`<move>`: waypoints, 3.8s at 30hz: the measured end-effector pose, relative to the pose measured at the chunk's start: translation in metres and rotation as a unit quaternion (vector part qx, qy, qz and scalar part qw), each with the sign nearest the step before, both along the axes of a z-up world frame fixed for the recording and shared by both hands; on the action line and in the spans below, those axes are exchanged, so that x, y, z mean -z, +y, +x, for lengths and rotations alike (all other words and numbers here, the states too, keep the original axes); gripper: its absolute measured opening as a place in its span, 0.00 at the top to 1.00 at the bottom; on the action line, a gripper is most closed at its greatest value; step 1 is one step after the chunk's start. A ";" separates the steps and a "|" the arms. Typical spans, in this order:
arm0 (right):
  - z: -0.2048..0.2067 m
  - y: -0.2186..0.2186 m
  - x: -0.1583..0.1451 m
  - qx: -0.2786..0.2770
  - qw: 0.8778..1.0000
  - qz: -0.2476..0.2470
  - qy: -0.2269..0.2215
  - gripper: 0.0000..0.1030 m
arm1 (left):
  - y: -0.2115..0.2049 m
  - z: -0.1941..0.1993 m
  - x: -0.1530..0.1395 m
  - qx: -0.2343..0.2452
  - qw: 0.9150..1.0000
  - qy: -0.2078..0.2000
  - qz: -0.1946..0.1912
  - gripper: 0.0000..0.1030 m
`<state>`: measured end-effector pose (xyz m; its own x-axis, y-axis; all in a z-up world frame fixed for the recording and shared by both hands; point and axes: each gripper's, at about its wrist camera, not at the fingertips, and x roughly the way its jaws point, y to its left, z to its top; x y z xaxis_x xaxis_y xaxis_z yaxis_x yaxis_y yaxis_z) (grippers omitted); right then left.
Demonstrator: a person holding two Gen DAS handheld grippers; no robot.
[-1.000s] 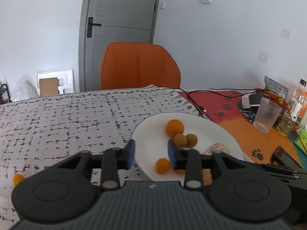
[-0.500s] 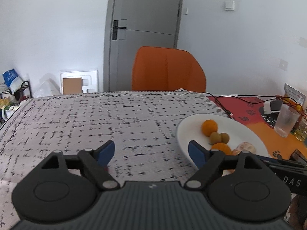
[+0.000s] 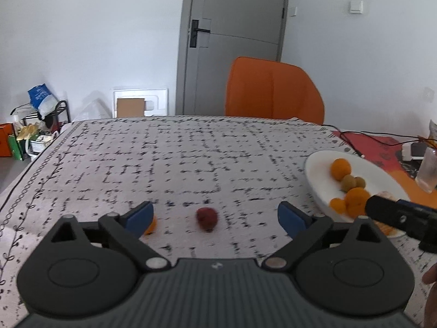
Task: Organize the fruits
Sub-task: 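Move both tools back to the last small orange and red lychee, then grasp the small orange with the left tool while the right tool grasps the red lychee, then lower both fruits into the white bowl and open both tools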
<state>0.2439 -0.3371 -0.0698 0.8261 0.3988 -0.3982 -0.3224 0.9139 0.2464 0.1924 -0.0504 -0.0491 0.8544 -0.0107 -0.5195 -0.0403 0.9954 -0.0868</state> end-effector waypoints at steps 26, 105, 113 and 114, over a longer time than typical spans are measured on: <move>0.008 0.065 -0.007 -0.071 0.997 -0.036 0.001 0.00 | 0.062 0.000 0.016 -0.032 0.998 0.013 -0.054 0.34; 0.026 -0.007 -0.011 0.001 1.000 -0.001 0.020 0.79 | -0.033 0.015 -0.019 0.048 0.997 -0.026 -0.047 0.78; 0.032 -0.042 -0.009 0.039 0.999 0.009 0.018 0.79 | -0.059 0.026 -0.022 0.071 0.997 -0.024 -0.035 0.78; 0.033 -0.046 -0.008 0.044 0.999 0.009 0.019 0.79 | -0.062 0.027 -0.022 0.074 0.996 -0.023 -0.034 0.78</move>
